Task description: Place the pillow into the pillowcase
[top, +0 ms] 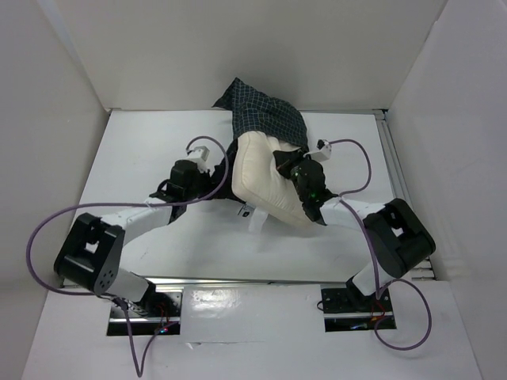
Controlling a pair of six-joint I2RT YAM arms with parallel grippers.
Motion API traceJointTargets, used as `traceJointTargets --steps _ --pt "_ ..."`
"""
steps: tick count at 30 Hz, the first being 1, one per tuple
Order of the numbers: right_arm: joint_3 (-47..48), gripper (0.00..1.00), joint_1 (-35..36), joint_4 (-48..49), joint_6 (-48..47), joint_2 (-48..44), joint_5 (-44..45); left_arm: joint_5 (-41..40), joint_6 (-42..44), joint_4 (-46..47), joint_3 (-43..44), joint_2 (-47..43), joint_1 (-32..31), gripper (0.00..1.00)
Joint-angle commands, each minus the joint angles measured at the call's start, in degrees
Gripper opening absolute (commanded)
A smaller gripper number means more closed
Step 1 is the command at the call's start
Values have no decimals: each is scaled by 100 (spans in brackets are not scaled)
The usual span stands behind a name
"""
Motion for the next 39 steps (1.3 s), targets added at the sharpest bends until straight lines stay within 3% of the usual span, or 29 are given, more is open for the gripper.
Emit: traceJointTargets --steps 1,4,6,7,8,9,13,16,23,27,29,31,36,39 --pt "158 0 -97 794 221 -453 -78 828 487 852 581 491 -37 100" --pt "97 0 -211 794 292 -453 -158 740 487 771 1091 1159 -37 98" --pt "97 0 -211 724 292 -453 -158 1002 409 885 1373 1405 -37 68" --pt "45 0 -263 724 292 -453 -158 1108 347 886 1452 1502 -37 44" --pt "44 0 -264 724 292 -453 -158 1239 347 886 1522 1634 -37 9" --pt "44 0 -264 724 292 -453 -158 1328 347 886 1575 1635 -37 0" --pt "262 0 -317 969 239 -94 -88 1565 268 1114 1111 1118 -344 0" --pt "788 0 -63 1040 -216 495 403 1155 136 1000 619 233 -791 0" --pt "1424 0 544 2163 -2235 1620 1713 740 75 -246 346 -1027 -1540 0" --pt "1713 0 676 2421 -2642 2086 1952 801 13 -652 292 -1677 -1663 0" --pt "1976 0 947 2918 -3650 2358 2231 1046 13 -932 240 -1853 -1663 0" --pt "2030 0 1080 4016 -4459 2840 2671 1047 13 -1152 240 -2100 -1724 0" --pt "3759 0 1274 5019 -6867 4045 3717 1424 -110 -1496 187 -2302 -1777 0" --pt "4619 0 1222 5653 -7791 4635 4200 1671 -294 -1548 82 -2442 -1883 0"
